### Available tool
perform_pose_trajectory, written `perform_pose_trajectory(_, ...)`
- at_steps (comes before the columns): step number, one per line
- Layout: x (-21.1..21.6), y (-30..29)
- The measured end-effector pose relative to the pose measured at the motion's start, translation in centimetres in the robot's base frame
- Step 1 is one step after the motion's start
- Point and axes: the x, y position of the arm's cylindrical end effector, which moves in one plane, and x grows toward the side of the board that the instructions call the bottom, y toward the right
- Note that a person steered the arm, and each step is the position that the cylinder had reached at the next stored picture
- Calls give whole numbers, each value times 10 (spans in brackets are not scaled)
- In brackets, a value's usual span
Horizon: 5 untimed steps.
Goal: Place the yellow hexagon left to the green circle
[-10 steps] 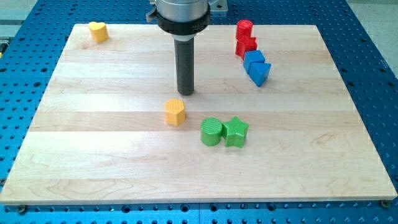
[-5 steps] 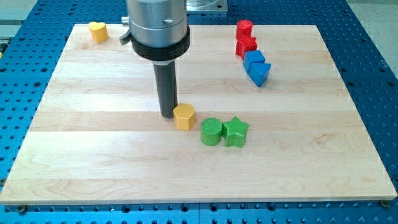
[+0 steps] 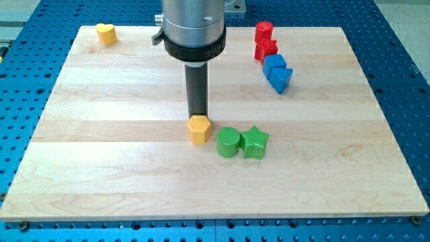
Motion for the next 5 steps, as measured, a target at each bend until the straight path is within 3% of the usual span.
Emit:
perform_pose_trajectory(2, 24, -6)
perform_pose_trajectory(5, 26, -6)
